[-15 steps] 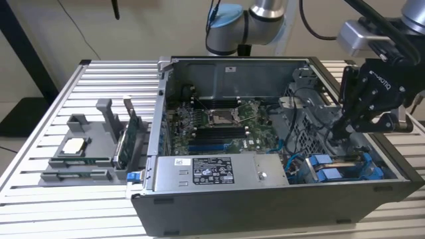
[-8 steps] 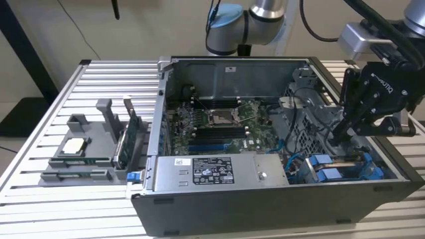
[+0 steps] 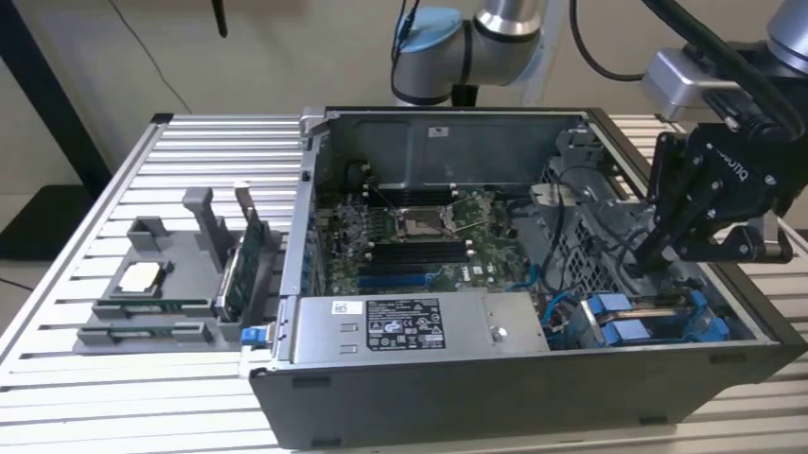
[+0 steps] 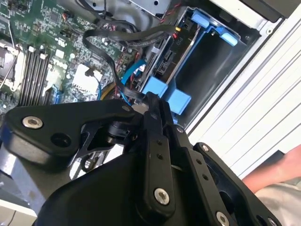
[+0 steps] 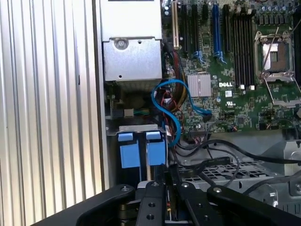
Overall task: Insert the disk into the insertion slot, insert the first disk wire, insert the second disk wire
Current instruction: 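Insert the second disk wire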
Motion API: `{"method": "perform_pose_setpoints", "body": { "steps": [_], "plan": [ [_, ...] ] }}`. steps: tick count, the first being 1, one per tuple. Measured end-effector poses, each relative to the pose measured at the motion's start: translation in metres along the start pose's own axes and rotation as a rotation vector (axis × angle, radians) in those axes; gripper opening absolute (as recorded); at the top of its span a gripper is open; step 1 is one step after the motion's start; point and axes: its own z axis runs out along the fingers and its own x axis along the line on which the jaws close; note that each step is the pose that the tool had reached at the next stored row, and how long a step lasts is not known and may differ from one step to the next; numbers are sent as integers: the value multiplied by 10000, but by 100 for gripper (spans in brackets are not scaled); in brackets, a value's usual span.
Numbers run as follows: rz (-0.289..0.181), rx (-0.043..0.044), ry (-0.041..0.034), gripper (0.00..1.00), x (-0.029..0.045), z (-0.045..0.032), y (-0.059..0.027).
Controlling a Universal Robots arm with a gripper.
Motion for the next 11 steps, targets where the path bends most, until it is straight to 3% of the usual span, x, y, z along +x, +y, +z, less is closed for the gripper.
{"method": "perform_pose_setpoints", "body": {
  "steps": [3, 11],
  "plan": [
    [-21, 275, -38, 16, 35, 9, 25],
    [-93, 1199, -162, 16, 92, 46, 116]
  ]
}}
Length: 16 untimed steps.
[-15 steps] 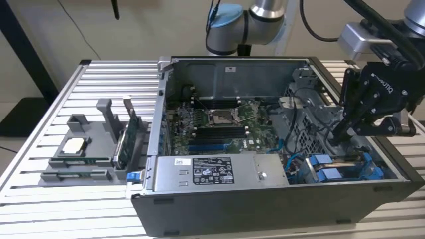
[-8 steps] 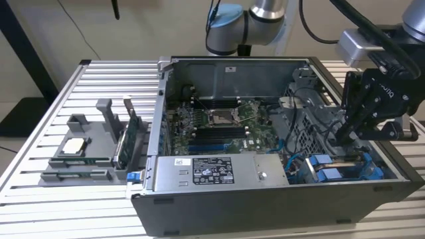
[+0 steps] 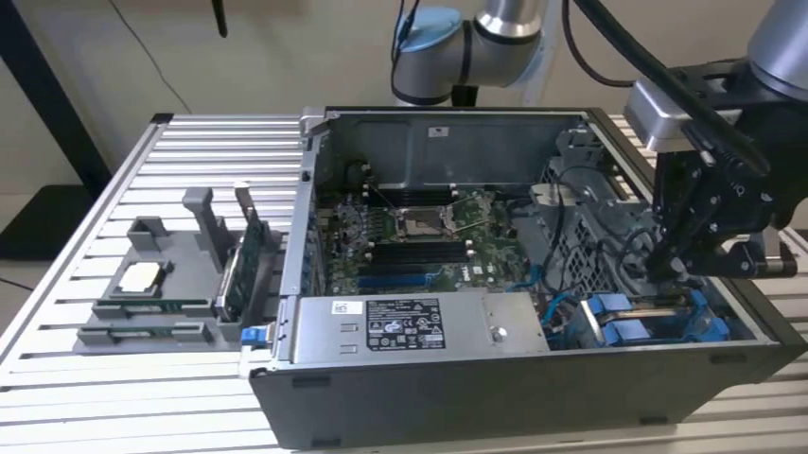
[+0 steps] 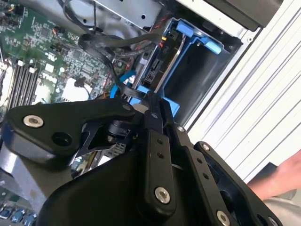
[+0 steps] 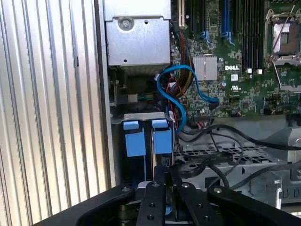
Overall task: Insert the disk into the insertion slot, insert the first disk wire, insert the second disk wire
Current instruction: 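Insert the second disk wire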
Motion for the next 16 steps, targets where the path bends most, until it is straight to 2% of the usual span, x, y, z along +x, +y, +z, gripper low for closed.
{"method": "perform_pose_setpoints", "body": {
  "steps": [3, 4, 16],
  "plan": [
    [-24, 306, -24, 16, 9, 16, 40],
    [-26, 334, -26, 16, 9, 16, 43],
    [-27, 338, -25, 16, 9, 16, 43]
  ]
}}
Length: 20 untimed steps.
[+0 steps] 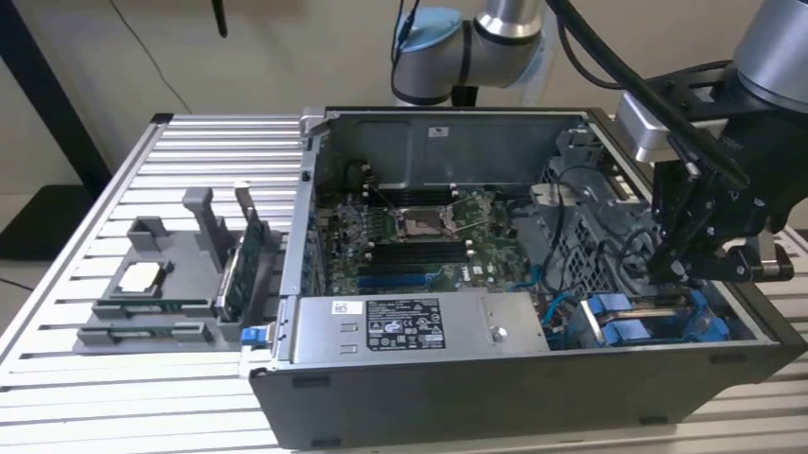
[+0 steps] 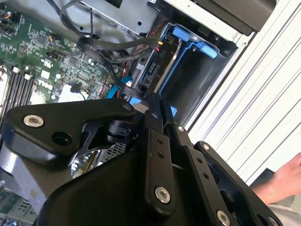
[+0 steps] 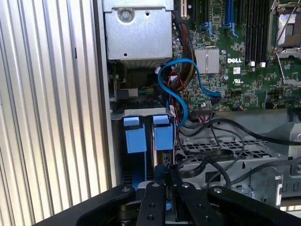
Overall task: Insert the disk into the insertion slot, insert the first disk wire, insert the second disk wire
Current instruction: 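Insert the second disk wire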
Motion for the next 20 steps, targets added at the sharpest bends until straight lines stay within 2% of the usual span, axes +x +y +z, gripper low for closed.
{"method": "perform_pose_setpoints", "body": {
  "steps": [3, 7, 10, 15, 20],
  "plan": [
    [-3, 27, -2, 16, 0, 7, 1],
    [-14, 179, -12, 16, 3, 31, 5],
    [-20, 244, -18, 16, 4, 48, 7],
    [-20, 293, -55, 16, 6, 73, 12],
    [-19, 295, -64, 16, 7, 77, 12]
  ]
}}
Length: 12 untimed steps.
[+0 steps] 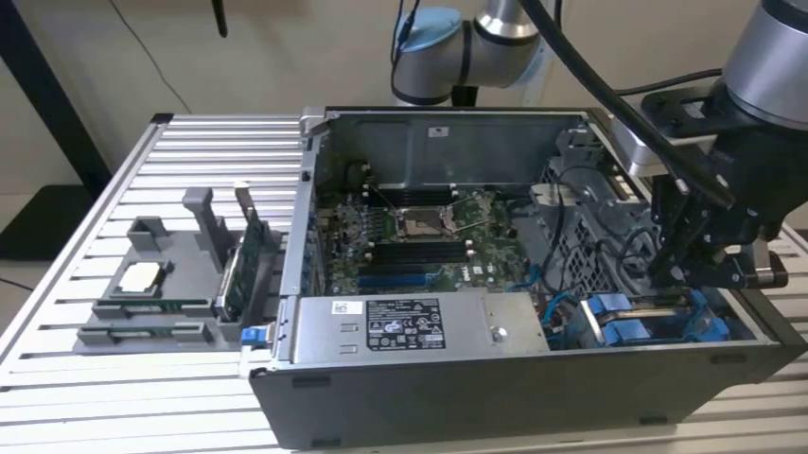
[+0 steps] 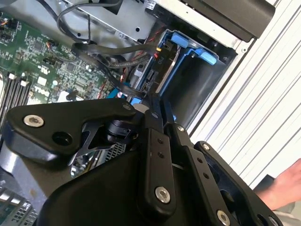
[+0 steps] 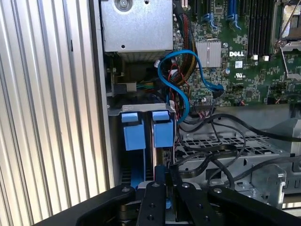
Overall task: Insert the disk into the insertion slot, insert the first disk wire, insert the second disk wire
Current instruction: 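Insert the second disk wire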
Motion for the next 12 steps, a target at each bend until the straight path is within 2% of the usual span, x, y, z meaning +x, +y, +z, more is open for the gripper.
{"method": "perform_pose_setpoints", "body": {
  "steps": [12],
  "plan": [
    [0, 0, -1, 16, 2, 24, 3]
  ]
}}
